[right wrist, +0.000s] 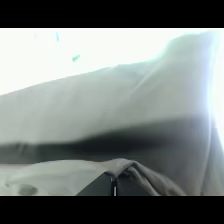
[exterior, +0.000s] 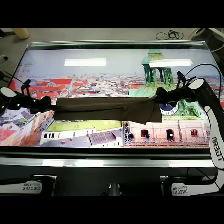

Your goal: Fold the shirts.

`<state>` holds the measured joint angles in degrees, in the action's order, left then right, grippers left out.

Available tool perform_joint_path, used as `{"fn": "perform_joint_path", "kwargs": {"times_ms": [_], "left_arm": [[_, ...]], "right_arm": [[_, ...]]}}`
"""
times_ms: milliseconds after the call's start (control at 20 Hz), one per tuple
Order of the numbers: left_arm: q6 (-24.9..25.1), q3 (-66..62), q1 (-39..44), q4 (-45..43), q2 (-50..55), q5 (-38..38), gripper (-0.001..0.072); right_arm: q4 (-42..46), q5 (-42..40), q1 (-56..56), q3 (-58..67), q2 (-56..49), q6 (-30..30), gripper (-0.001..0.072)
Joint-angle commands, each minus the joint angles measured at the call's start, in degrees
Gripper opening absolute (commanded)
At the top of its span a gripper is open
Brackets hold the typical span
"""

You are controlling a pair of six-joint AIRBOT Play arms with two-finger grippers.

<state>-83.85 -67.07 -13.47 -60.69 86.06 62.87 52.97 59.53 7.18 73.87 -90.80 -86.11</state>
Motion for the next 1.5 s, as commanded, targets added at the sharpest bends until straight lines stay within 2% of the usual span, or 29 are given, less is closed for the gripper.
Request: {"fn": "perform_joint_path", "kwargs": {"times_ms": [0, 50, 100, 250, 300, 450, 650, 700, 750, 800, 850, 900, 950, 1000, 1100, 1250, 1350, 1450], "left_arm": [[-0.8, -3.7, 1.4, 3.8, 7.5, -0.8, 0.0413], [-0.5, -4.4, 1.2, 3.9, 7.4, -0.8, 0.0629], [0.1, -5.9, 0.5, 3.7, 6.9, 0.0, 0.0658], [0.5, -10.5, -2.0, 3.7, 3.7, 3.8, 0.0657], [0.7, -11.2, -2.2, 3.7, 1.9, 3.9, 0.0656], [1.4, -11.2, -0.9, 3.7, -3.5, 4.3, 0.0655], [1.4, -11.2, 3.0, 3.8, -9.4, 4.8, 0.0654], [1.4, -11.2, 4.3, 3.8, -10.3, 4.8, 0.0654], [1.4, -11.2, 5.7, 3.8, -10.6, 4.8, 0.0654], [1.4, -11.2, 7.3, 3.7, -10.6, 4.8, 0.0647], [1.4, -11.1, 8.9, 3.8, -10.4, 4.5, 0.0585], [1.4, -10.8, 10.9, 3.8, -9.8, 3.6, 0.0421], [1.4, -10.1, 13.4, 3.8, -9.1, 1.9, 0.0145], [1.3, -9.1, 16.3, 3.8, -8.2, -0.9, 0.0030], [1.2, -6.8, 22.8, 6.8, -4.8, -7.1, 0.0029], [1.1, -6.1, 32.9, 17.1, 4.7, -13.1, 0.0029], [1.2, -6.1, 38.4, 26.6, 10.7, -18.1, 0.0029], [4.0, -6.1, 43.5, 38.9, 15.6, -21.9, 0.0028]], "right_arm": [[-2.0, -2.8, -1.5, 1.8, -5.4, 0.0, 0.0234], [-1.9, -2.5, -1.4, 2.2, -5.1, 2.2, 0.0583], [0.0, -0.5, -0.7, 3.1, -4.3, 5.1, 0.0707], [17.3, 8.7, 2.8, 5.2, -3.1, 2.1, 0.0718], [18.7, 12.3, 3.7, 5.1, -4.0, 1.5, 0.0719], [14.5, 16.6, 2.3, 4.8, -8.2, 3.5, 0.0719], [8.7, 11.2, -3.0, 4.8, -11.7, 2.7, 0.0716], [8.6, 9.7, -4.3, 4.8, -12.2, 1.1, 0.0706], [8.5, 8.9, -5.4, 4.8, -12.3, -0.4, 0.0626], [7.9, 8.7, -6.1, 4.9, -12.3, -0.7, 0.0407], [6.3, 9.5, -6.2, 5.2, -11.8, -0.7, 0.0147], [5.2, 10.9, -6.3, 5.9, -10.9, -0.6, 0.0023], [4.9, 12.9, -6.3, 7.2, -9.6, 0.6, 0.0021], [4.7, 15.2, -6.3, 8.8, -7.8, 1.9, 0.0019], [4.2, 20.0, -6.3, 11.9, -2.8, 1.8, 0.0017], [0.8, 23.0, -6.3, 12.6, 6.7, -1.0, 0.0017], [0.0, 27.3, -6.3, 12.6, 12.2, -2.5, 0.0018], [0.2, 30.9, -6.3, 12.6, 17.0, -3.3, 0.0018]]}}
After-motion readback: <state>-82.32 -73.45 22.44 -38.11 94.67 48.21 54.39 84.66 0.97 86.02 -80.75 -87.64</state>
